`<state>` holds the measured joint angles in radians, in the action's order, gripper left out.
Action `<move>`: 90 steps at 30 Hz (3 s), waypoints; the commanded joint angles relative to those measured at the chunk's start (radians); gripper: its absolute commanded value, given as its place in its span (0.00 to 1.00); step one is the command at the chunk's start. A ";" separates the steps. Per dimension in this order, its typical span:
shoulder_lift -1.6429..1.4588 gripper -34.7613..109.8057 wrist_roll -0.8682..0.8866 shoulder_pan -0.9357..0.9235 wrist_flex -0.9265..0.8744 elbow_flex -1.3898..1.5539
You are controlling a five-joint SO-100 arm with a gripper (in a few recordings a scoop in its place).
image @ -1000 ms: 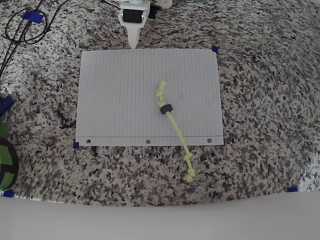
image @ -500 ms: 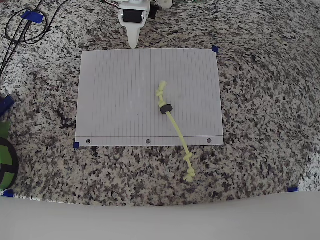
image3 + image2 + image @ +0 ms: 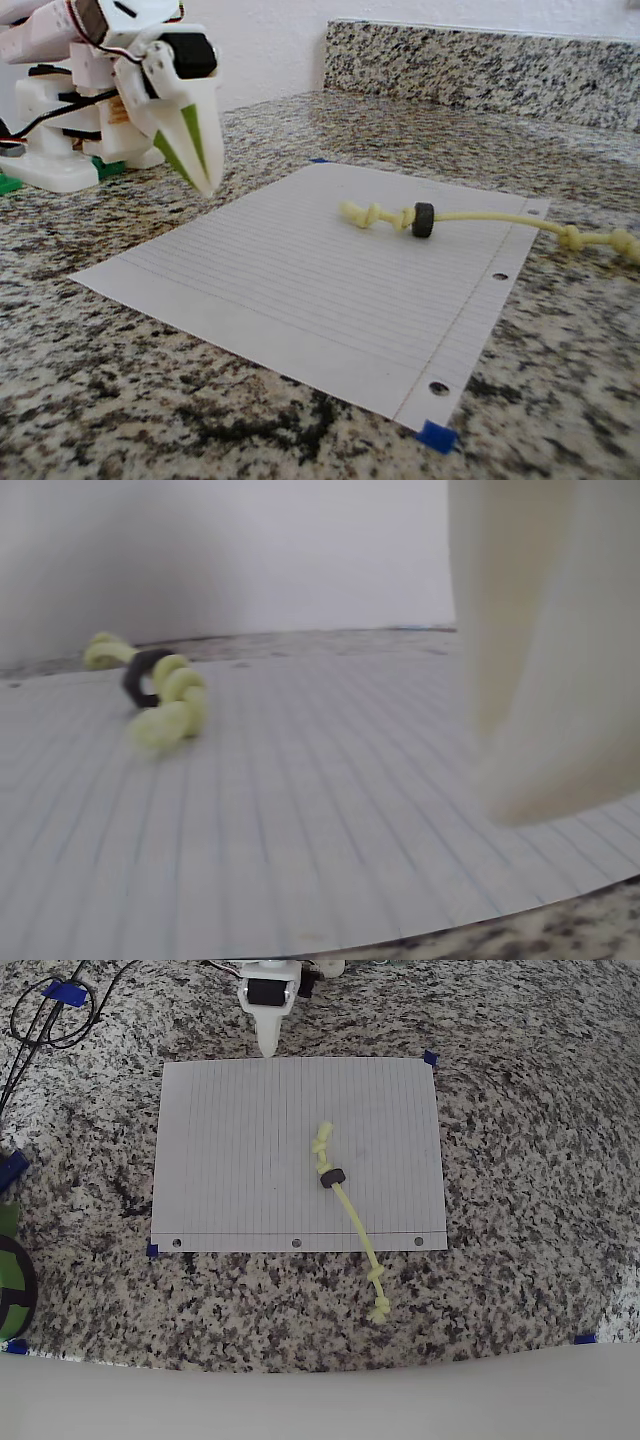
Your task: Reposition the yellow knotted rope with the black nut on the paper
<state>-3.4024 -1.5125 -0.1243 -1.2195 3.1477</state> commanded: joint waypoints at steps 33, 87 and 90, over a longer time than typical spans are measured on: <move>0.716 0.29 0.368 0.101 0.279 -0.456; 1.614 0.47 1.454 0.230 0.669 -0.813; 1.618 0.47 1.451 0.232 0.672 -0.813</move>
<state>-1.7840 -0.0706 0.0982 -0.5599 2.3669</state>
